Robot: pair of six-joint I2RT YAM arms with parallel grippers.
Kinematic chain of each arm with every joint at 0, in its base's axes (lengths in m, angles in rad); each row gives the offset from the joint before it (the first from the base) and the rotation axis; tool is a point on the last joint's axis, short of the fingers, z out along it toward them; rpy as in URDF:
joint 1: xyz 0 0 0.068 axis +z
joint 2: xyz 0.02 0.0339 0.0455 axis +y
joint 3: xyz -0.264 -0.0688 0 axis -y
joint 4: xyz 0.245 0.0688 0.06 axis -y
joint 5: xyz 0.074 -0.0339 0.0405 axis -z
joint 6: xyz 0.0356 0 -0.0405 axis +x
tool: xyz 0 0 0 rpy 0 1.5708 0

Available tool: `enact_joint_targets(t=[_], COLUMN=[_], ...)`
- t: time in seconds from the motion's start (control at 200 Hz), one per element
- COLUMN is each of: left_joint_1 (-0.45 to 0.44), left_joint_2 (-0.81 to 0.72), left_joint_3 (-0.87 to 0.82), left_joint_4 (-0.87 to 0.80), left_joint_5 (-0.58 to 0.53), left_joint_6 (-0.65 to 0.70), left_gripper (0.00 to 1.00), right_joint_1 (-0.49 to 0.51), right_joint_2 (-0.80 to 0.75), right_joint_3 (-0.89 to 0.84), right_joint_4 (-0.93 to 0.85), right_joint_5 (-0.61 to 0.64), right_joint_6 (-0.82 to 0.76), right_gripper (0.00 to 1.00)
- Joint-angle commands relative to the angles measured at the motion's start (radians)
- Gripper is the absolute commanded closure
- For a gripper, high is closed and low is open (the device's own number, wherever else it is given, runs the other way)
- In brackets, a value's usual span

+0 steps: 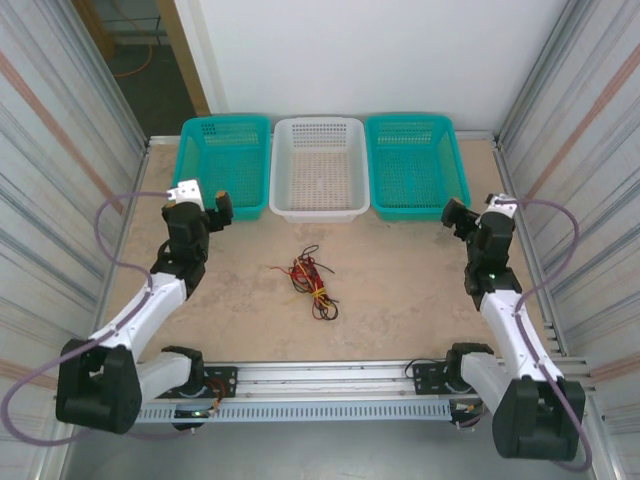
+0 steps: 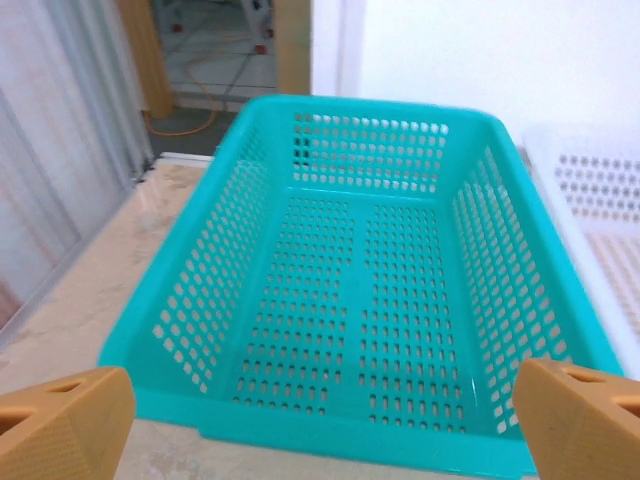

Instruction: Untangle the cables

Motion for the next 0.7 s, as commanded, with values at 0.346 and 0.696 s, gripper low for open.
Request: enact_joint_targets(t=[0.346,0.696], left_joint_1=[-0.398,-0.459], left_joint_2=[-0.194,-0.293], left_joint_3=[0.166,0.164], left_joint_4=[-0.572,-0.769], left_joint_5=[0.013,0.156], left_joint_6=[-0.378,-0.506], left_gripper=[0.10,0.11], right_joint_1=[0.236,1.113], right_joint_2=[0.014,0.014], right_joint_3=[0.374,0.326], right_joint_4=[-0.968,-0.880], right_joint_5=[0.151,0.400], right_joint_6=[0.496,0.498], right_gripper=[0.04,0.15])
